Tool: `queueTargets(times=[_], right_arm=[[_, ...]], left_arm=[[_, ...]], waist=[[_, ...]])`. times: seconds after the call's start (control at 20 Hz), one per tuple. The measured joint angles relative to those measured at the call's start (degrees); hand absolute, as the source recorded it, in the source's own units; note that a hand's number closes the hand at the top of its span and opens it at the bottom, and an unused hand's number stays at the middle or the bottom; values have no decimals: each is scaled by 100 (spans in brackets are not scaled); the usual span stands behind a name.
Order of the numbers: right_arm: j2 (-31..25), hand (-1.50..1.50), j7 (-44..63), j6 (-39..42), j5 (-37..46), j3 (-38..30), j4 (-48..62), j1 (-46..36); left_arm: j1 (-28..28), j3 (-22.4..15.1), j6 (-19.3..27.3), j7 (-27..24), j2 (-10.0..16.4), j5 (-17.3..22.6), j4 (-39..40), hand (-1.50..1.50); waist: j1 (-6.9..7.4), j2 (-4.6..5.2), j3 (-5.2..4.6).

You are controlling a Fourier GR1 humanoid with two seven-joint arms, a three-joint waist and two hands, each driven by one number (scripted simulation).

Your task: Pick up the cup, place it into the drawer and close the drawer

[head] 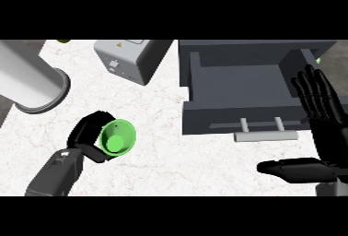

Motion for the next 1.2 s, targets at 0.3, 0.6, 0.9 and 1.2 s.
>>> queueTargets(times=[0.3, 0.6, 0.9, 1.2], right_arm=[[-50, -150, -1, -8, 21, -80, -5, 25], [-99, -150, -62, 30, 9, -156, 86, 34], [-138, -150, -12, 50, -46, -254, 52, 72], [-145, -150, -34, 67, -85, -337, 33, 139]], left_arm=[[206, 288, 365, -340, -24, 336, -235, 150], [382, 887, 1139, -738, -160, 860, -411, 150], [235, 958, 1319, -692, -225, 1058, -920, 150], [-35, 619, 1600, -232, -516, 1048, -1905, 150]], waist=[[70, -16, 7], [136, -38, 16], [179, -74, 27], [237, -106, 37]])
